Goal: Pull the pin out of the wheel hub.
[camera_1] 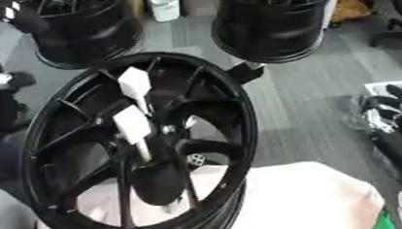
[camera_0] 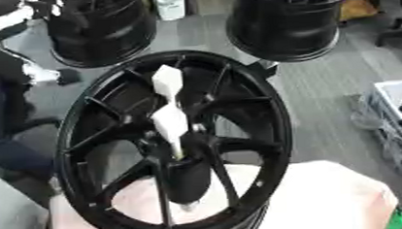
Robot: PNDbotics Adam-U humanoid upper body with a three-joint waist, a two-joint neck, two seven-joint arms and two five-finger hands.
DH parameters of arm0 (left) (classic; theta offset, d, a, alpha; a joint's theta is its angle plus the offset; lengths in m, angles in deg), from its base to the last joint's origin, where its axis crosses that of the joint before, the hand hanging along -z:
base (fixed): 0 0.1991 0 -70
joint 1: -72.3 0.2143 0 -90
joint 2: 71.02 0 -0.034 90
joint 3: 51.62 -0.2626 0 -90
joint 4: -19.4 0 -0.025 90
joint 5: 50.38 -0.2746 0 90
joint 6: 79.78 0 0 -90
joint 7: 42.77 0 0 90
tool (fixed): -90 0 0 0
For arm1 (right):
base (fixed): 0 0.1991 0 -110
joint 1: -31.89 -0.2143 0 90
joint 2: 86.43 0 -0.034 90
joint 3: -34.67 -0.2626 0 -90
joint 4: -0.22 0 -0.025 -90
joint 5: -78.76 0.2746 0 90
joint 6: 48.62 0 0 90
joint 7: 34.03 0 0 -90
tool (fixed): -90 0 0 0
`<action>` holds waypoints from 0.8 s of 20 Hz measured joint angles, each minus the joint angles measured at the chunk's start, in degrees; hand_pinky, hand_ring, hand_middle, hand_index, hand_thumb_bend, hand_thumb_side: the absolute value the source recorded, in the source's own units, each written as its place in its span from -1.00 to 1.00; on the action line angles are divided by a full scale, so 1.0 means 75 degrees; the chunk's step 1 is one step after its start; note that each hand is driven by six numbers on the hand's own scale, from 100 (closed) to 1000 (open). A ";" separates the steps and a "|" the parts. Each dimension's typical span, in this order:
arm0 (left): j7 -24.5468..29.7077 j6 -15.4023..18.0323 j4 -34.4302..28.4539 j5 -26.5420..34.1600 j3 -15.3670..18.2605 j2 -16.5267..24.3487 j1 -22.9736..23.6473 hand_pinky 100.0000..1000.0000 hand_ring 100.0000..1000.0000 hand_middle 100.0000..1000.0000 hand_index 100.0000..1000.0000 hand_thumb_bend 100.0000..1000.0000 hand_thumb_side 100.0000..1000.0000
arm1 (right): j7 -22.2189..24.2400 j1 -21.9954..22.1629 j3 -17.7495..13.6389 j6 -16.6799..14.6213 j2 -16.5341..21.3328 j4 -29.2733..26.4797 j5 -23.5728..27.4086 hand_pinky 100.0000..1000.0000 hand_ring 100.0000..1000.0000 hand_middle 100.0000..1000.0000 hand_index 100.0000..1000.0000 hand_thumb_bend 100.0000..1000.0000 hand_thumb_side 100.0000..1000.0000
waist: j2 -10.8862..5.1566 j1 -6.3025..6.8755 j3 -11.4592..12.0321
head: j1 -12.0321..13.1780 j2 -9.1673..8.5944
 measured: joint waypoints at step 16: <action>0.0361 -0.0089 0.1680 -0.1203 -0.0208 -0.1824 -0.0922 0.54 0.51 0.48 0.55 -0.19 -0.63 | 0.0139 -0.0008 0.0095 -0.0019 0.0000 0.0025 0.0031 0.22 0.39 0.40 0.76 -0.85 -0.40 | 0.0005 0.0057 -0.0316 | 0.0066 0.0001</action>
